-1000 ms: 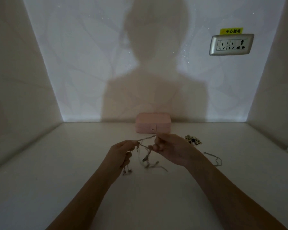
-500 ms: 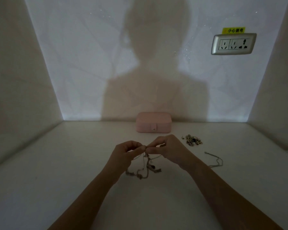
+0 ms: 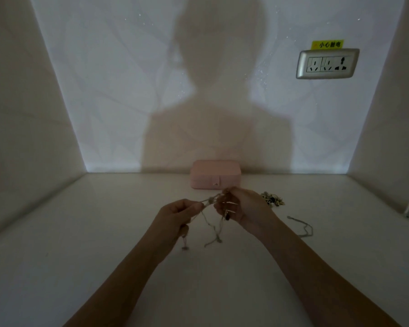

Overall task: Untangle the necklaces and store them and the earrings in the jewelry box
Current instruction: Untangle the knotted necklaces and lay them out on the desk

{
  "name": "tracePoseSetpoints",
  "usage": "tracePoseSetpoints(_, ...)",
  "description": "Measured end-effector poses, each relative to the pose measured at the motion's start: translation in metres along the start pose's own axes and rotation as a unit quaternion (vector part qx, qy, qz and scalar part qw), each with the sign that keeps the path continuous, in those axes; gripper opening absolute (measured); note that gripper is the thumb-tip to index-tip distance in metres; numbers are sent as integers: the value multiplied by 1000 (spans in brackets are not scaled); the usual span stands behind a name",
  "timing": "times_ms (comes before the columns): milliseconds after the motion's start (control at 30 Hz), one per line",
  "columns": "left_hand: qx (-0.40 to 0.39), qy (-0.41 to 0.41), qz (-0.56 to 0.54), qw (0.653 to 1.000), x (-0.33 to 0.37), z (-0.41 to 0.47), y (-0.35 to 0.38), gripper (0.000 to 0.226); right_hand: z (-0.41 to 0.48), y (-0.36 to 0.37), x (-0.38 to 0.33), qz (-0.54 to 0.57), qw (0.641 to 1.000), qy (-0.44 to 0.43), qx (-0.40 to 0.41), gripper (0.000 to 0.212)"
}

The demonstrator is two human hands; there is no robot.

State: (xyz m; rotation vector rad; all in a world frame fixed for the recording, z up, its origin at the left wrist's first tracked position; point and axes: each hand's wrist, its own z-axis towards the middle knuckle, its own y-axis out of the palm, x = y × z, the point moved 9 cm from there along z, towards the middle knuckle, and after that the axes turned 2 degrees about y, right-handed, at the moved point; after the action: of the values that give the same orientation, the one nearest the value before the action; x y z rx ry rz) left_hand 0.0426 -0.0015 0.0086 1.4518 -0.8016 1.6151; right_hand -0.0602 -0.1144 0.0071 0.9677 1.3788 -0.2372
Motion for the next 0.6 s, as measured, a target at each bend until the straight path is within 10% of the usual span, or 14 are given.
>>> tracePoseSetpoints(600,50,-75,-213,973,-13,5,-18,19,-14,16,11,-415,902,16,-114,25)
